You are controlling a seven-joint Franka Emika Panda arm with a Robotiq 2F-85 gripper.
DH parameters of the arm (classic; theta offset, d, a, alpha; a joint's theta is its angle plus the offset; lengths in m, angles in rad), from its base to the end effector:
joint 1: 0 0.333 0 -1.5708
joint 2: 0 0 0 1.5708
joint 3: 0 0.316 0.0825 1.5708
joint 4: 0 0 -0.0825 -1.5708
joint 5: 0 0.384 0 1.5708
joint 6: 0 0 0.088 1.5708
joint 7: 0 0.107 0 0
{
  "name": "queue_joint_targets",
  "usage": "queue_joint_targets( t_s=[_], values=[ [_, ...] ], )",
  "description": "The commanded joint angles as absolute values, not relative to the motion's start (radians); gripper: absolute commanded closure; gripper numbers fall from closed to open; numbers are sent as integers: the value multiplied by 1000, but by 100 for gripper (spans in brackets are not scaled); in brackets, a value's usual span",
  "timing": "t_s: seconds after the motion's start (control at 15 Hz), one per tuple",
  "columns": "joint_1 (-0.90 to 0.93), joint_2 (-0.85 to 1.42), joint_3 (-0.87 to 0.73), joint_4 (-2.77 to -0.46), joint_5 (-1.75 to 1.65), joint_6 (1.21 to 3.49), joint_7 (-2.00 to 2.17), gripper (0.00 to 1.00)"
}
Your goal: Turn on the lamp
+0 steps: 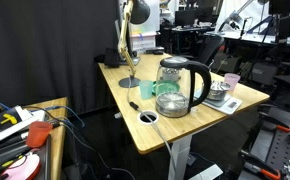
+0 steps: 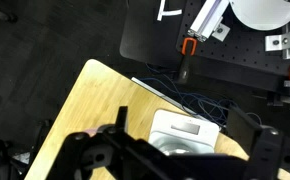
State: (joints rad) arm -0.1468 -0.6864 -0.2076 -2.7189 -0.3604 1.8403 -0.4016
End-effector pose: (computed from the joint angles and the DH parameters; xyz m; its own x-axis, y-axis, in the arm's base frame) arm 0.2868 -0.1314 0.4076 0.9413 0.2149 -0.2603 0.2465 -0.9645 0.0949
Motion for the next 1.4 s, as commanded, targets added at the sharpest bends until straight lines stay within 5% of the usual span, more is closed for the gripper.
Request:
queue_joint_targets(
  t_s=[0.0, 0.8, 1.33],
  values=[
    [-138, -688, -214, -2716, -363, 1835, -398, 0],
    [160, -600, 42, -2646, -175, 2065, -193, 0],
    [169, -597, 68, -2639, -173, 2086, -160, 0]
  ],
)
